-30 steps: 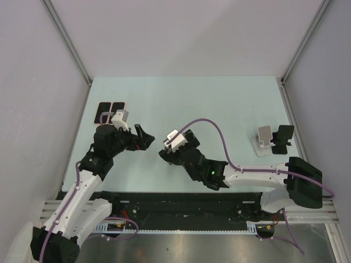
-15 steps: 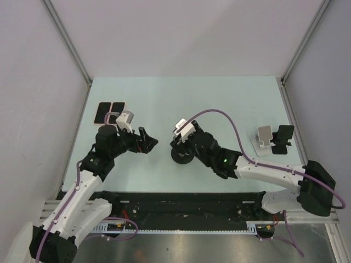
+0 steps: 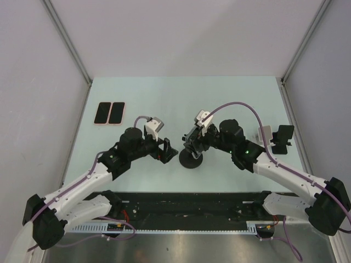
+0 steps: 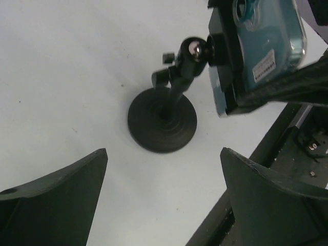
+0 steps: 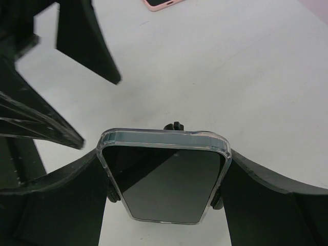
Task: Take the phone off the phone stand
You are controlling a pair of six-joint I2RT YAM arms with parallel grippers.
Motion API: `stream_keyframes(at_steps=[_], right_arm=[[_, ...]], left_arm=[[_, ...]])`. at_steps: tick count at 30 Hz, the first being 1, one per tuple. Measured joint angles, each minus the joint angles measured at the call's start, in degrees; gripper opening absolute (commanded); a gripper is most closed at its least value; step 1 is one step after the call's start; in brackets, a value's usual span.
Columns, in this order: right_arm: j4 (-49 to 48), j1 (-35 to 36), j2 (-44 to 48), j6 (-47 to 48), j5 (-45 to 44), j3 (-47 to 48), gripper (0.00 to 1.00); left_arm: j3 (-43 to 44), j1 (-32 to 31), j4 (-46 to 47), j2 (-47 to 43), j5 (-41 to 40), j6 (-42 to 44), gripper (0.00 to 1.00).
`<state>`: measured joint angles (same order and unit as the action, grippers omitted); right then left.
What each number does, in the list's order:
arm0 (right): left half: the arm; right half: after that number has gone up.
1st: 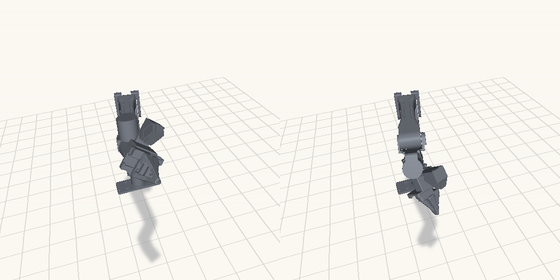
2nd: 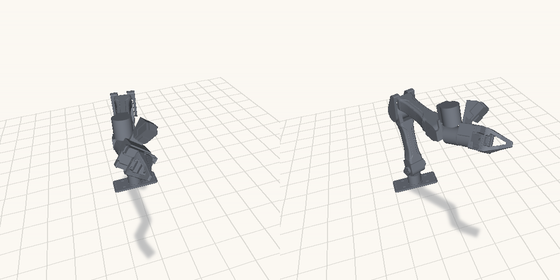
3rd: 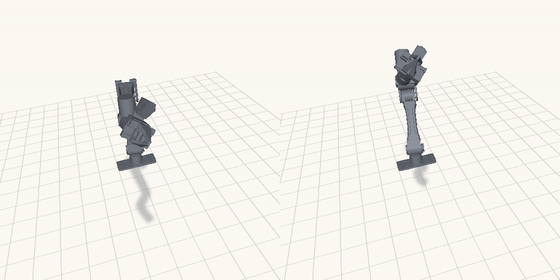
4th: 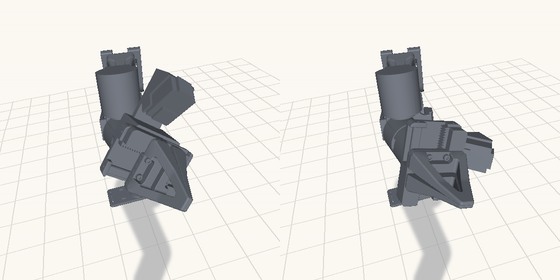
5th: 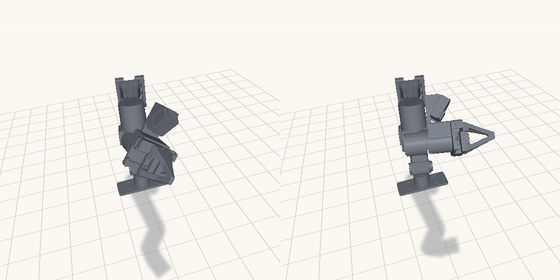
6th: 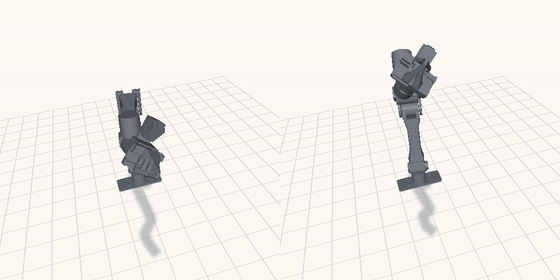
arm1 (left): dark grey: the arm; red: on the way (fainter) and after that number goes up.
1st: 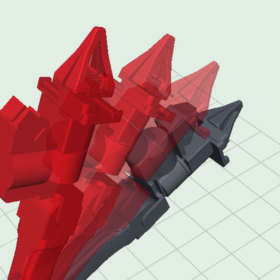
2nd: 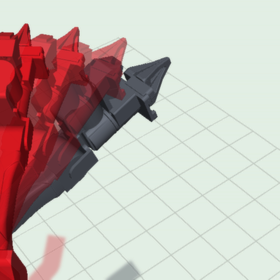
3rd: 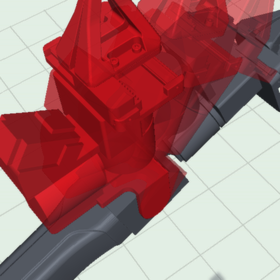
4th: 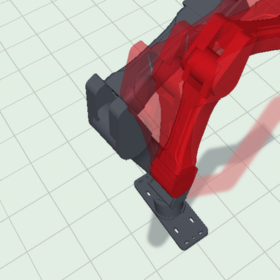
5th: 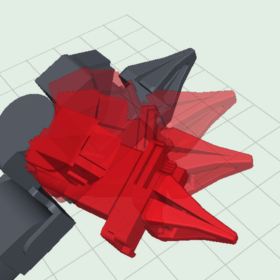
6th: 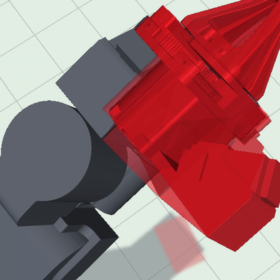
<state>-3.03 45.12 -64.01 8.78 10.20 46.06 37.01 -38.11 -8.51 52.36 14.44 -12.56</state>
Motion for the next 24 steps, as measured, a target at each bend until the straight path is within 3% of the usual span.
stream_keyframes(at_steps=[4, 11, 15, 19, 24], right_arm=[[0.4, -0.5, 0.8, -1.3, 4.3, -0.3, 0.00], [-0.3, -1.2, 1.8, -2.9, 8.6, -1.8, 0.00], [-1.4, -1.8, 2.6, -3.2, 10.2, -3.0, 0.00], [-2.0, -2.4, 3.1, -3.7, 11.8, -3.9, 0.00], [-1.9, -3.0, 3.3, -4.0, 13.7, -4.1, 0.00]], left_arm=[[-3.9, -2.4, 10.6, 2.9, -1.8, -0.8, 0.87], [-10.9, -4.7, 27.2, 11.8, -2.4, -1.4, 0.83], [-12.3, -6.6, 34.5, 14.9, -1.3, -0.6, 0.80], [-12.6, -7.2, 40.8, 18.1, 0.8, 0.2, 0.69], [-12.7, -7.2, 44.6, 21.0, 1.4, 1.2, 0.69]])
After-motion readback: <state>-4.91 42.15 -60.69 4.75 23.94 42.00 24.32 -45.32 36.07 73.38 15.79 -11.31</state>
